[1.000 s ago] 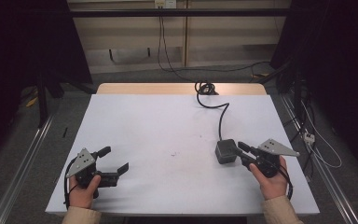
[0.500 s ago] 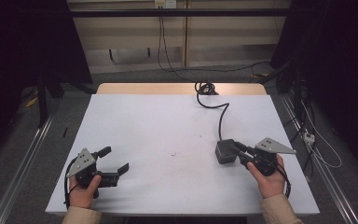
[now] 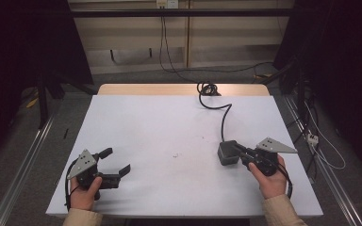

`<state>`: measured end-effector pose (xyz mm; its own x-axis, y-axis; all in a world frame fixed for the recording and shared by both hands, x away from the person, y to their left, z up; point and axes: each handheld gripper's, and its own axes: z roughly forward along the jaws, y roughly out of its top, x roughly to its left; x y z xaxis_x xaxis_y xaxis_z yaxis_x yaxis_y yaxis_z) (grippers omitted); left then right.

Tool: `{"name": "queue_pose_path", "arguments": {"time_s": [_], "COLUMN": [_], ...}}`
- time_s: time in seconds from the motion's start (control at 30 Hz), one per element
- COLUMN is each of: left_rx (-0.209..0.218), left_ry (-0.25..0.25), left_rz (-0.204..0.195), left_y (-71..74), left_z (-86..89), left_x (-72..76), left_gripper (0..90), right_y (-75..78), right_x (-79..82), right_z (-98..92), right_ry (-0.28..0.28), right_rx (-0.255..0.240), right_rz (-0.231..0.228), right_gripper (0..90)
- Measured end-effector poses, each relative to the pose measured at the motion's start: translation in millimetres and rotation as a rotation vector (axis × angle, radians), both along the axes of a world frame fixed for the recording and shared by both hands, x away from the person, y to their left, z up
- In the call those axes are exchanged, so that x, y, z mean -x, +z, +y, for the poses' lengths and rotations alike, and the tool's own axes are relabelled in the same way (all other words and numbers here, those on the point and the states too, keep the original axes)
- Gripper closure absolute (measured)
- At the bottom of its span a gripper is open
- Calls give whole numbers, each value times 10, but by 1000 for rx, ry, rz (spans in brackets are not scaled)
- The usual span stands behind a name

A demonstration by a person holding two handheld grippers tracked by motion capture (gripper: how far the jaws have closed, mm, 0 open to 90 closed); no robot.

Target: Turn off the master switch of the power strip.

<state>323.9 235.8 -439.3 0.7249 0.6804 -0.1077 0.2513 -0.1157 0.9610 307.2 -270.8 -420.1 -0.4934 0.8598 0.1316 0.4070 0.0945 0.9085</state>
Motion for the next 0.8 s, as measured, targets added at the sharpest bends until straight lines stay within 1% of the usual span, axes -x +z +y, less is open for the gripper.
{"name": "queue_pose_path", "arguments": {"time_s": [0.23,0.8], "left_rx": [3,3], "left_ry": [-1,-1], "left_rz": [1,3], "left_y": [-1,-3], "left_z": [-2,-7], "left_x": [-1,-1], "left_gripper": [33,33], "right_y": [2,-6], "right_x": [-22,-62], "right_z": [-2,11], "right_ry": [-8,0], "right_rx": [-6,9], "right_rz": [-1,2], "right_gripper": [834,859]}}
